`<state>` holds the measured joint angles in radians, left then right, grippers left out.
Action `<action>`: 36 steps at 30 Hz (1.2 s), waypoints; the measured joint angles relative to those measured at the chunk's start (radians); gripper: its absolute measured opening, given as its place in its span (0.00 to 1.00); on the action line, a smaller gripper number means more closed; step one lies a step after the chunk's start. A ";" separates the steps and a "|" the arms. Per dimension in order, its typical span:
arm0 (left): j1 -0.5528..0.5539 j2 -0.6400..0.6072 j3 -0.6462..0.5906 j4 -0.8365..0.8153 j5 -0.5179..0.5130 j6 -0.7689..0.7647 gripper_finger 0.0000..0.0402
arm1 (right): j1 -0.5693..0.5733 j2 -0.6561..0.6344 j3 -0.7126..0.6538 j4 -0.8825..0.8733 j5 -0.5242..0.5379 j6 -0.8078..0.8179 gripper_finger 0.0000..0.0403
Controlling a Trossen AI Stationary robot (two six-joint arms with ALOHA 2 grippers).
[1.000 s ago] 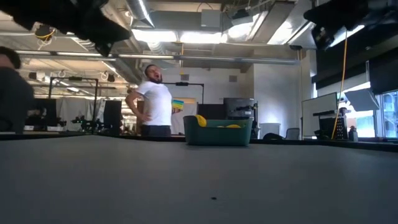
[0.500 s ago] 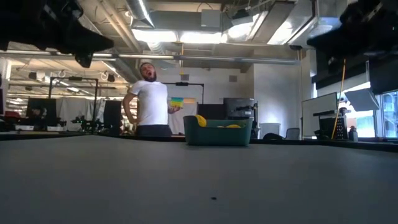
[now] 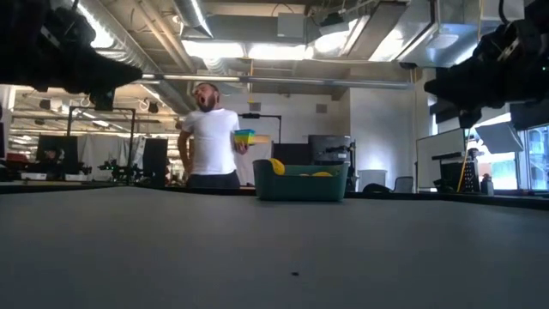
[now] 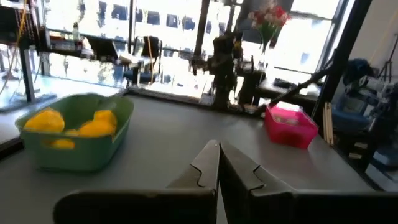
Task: Sort produce into baskets
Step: Return to Home Position
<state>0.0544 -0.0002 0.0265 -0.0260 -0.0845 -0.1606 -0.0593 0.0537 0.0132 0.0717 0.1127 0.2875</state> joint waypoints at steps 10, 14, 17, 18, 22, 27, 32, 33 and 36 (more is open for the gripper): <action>0.000 0.004 -0.004 0.016 -0.030 -0.074 0.01 | 0.000 -0.005 -0.002 -0.029 0.000 -0.001 0.04; 0.000 0.004 -0.004 0.016 -0.031 -0.075 0.01 | 0.000 -0.006 -0.002 -0.029 -0.003 -0.003 0.04; 0.000 0.004 -0.004 0.016 -0.031 -0.075 0.01 | 0.000 -0.006 -0.003 -0.030 -0.003 -0.003 0.04; 0.000 0.004 -0.004 0.016 -0.031 -0.075 0.01 | 0.000 -0.006 -0.003 -0.030 -0.004 -0.003 0.04; 0.000 0.004 -0.004 0.016 -0.031 -0.075 0.01 | 0.000 -0.006 -0.004 -0.031 -0.004 -0.003 0.04; 0.000 0.004 -0.004 0.016 -0.031 -0.075 0.01 | 0.000 -0.006 -0.004 -0.031 -0.005 -0.003 0.04; 0.000 0.004 -0.004 0.016 -0.031 -0.075 0.01 | 0.000 -0.006 -0.005 -0.032 -0.005 -0.003 0.04; 0.000 0.004 -0.004 0.016 -0.031 -0.075 0.01 | 0.000 -0.006 -0.005 -0.032 -0.005 -0.004 0.04; 0.000 0.004 -0.004 0.016 -0.031 -0.075 0.01 | 0.000 -0.006 -0.005 -0.033 -0.005 -0.004 0.04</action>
<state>0.0544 0.0040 0.0227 -0.0098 -0.1150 -0.2359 -0.0589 0.0479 0.0082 0.0391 0.1078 0.2836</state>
